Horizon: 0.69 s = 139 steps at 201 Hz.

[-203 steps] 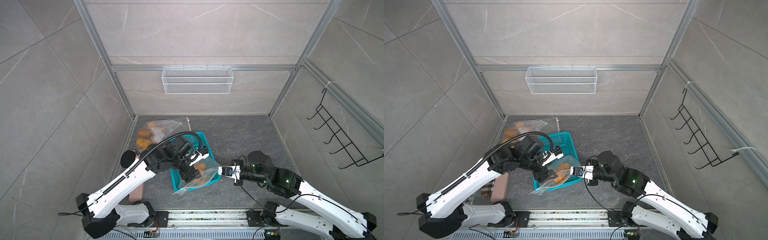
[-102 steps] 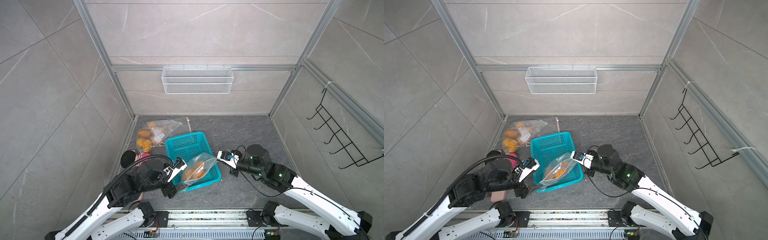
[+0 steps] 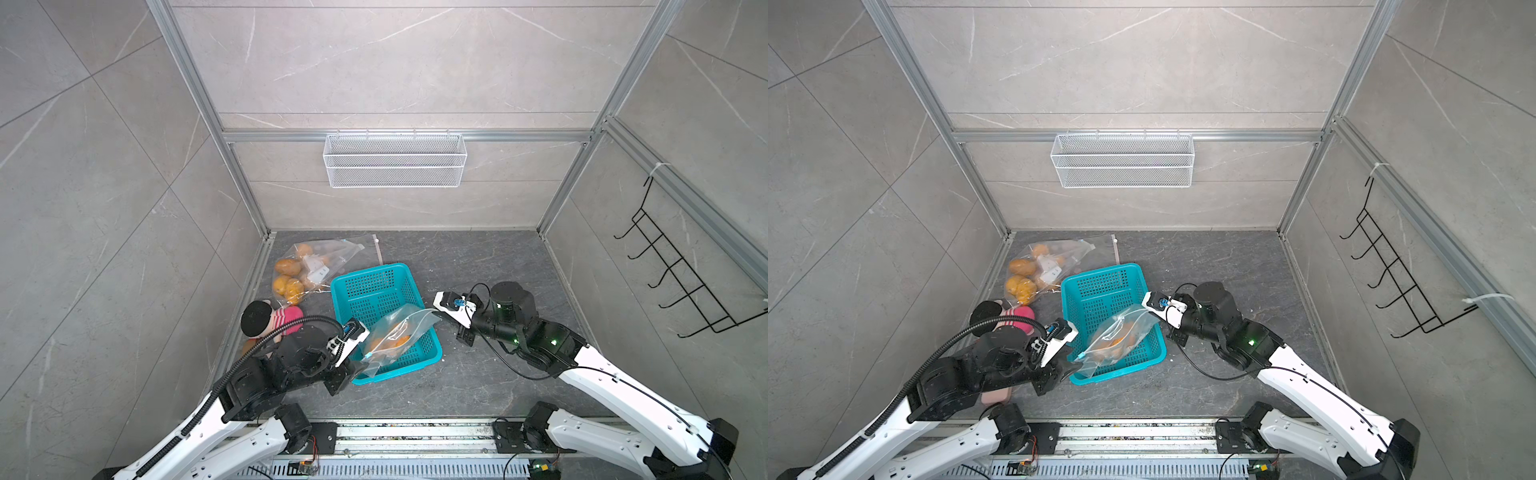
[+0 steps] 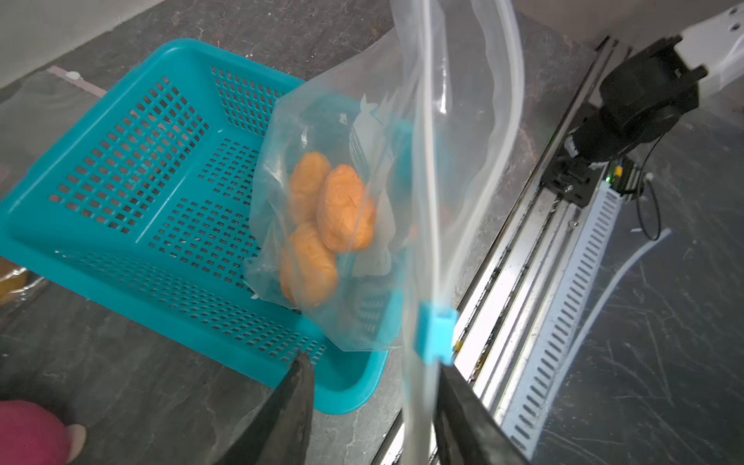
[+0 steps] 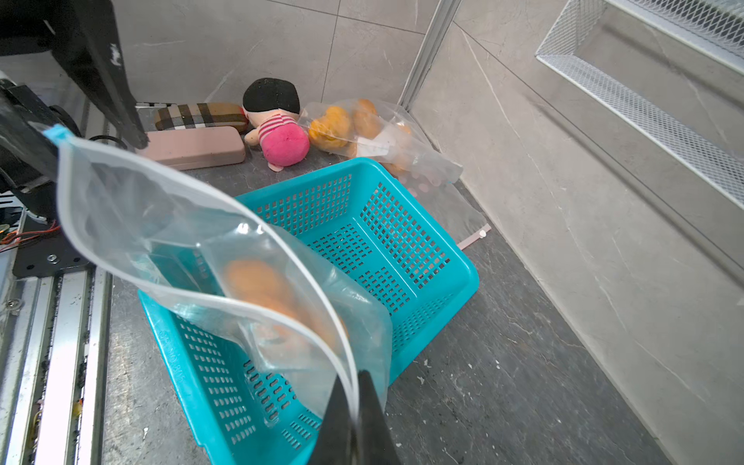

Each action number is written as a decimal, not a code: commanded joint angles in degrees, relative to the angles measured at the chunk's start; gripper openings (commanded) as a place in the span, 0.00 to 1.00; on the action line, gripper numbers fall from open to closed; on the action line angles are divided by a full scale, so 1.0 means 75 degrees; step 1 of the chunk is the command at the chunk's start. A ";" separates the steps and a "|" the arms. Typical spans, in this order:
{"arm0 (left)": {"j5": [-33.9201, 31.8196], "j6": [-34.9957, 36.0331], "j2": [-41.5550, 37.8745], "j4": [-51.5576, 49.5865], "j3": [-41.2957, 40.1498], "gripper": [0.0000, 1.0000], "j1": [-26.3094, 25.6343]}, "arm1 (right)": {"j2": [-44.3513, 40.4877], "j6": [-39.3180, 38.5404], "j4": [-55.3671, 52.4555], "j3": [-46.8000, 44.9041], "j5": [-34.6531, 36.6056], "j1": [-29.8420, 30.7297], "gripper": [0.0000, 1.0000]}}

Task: Put the potatoes into a zipper bag and zip it
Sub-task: Adjust the zipper food storage bag in the basket.

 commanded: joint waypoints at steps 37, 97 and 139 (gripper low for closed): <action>-0.0237 -0.0207 -0.0159 0.0396 0.0016 0.12 0.0020 | -0.0053 0.0077 0.0069 0.0224 -0.0322 -0.0220 0.00; -0.1000 0.0269 0.0140 0.0029 0.1137 0.00 0.0020 | -0.0033 0.0100 -0.0181 0.0560 -0.0807 -0.0244 0.13; -0.1438 0.1336 0.1471 -0.1084 0.3546 0.00 0.0020 | -0.0067 -0.0103 -0.0208 0.1623 -0.1365 -0.0242 0.72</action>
